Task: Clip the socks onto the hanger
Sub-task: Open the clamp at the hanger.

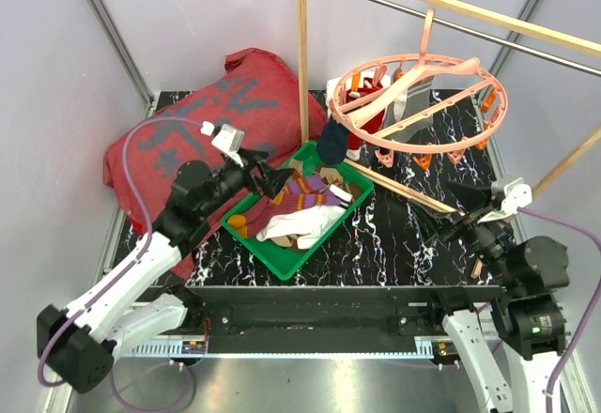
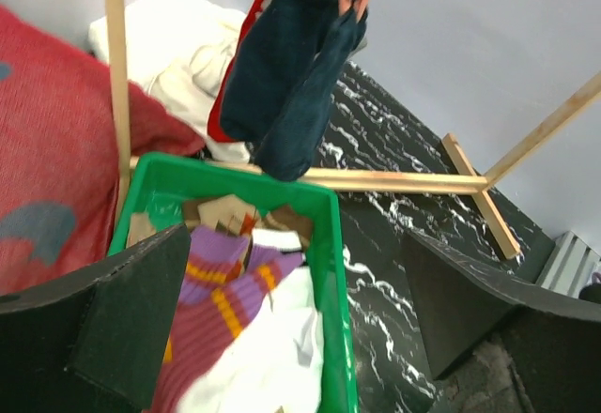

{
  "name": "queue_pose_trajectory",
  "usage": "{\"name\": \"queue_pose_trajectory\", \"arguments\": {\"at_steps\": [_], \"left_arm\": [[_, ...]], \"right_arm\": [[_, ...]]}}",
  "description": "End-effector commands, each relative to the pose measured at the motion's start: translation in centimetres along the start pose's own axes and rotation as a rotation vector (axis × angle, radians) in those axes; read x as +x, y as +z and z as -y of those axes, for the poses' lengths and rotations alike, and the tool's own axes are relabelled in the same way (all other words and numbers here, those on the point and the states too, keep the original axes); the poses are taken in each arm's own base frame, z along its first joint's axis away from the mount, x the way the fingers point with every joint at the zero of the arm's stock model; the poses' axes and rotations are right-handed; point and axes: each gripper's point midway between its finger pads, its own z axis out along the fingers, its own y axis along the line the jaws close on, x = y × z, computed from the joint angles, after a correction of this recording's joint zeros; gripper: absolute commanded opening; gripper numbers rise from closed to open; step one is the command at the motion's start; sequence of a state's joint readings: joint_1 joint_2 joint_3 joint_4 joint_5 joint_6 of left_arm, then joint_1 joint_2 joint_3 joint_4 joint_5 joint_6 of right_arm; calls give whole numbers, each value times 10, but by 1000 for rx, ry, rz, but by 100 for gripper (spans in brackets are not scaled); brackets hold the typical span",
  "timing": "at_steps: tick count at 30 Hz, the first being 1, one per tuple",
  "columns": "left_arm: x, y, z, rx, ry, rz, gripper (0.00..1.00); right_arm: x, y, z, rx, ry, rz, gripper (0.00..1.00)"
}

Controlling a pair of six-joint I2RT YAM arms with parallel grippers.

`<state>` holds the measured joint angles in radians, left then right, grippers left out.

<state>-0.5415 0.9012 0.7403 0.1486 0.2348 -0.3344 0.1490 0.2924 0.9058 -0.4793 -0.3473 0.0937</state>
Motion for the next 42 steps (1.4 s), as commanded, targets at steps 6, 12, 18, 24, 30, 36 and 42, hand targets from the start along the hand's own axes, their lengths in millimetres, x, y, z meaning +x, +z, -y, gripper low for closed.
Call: {"name": "queue_pose_trajectory", "arguments": {"at_steps": [6, 12, 18, 24, 30, 36, 42], "left_arm": [[-59, 24, 63, 206, 51, 195, 99], [-64, 24, 87, 235, 39, 209, 99], [-81, 28, 113, 225, -7, 229, 99], [-82, 42, 138, 168, -45, 209, 99], [-75, 54, 156, 94, -42, 164, 97], [-74, 61, 172, 68, -44, 146, 95], [-69, 60, 159, -16, -52, 110, 96]], "right_arm": [[-29, 15, -33, -181, 55, -148, 100], [-35, 29, -36, -205, 126, -211, 100], [-37, 41, -28, -175, 146, -234, 100], [-24, 41, -12, -83, 141, -254, 100], [-13, 35, -10, -65, 145, -262, 100], [-20, 28, -13, -58, 163, -235, 100], [-41, 23, -35, -155, 195, -190, 100]]}}
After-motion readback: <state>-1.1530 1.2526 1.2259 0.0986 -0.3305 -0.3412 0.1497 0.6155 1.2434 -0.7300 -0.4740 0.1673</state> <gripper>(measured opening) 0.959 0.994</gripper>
